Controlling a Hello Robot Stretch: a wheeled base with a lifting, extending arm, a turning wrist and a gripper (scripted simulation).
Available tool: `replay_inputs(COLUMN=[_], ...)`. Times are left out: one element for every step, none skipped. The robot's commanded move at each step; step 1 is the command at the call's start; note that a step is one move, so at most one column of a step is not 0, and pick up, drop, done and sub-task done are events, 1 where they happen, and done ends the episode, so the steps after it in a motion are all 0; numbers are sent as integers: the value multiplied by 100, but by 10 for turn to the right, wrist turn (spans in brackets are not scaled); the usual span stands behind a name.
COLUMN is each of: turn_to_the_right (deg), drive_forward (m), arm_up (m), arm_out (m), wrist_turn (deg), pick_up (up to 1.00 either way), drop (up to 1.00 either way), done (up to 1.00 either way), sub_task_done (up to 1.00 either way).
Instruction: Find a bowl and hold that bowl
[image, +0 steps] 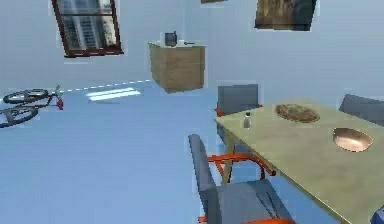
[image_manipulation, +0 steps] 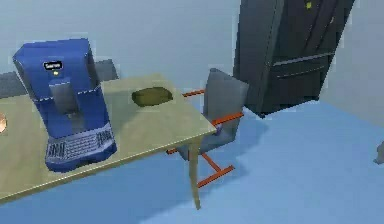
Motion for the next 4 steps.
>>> replay_inputs(turn_to_the_right=[360,0,-450,-330], drive_forward=[0,45,0,0], arm_up=[0,0,0,0], arm_out=[0,0,0,0], wrist_turn=[0,0,0,0], pick_up=[0,0,0,0], drop=[0,0,0,0], done=[0,0,0,0], sub_task_done=[0,0,0,0])
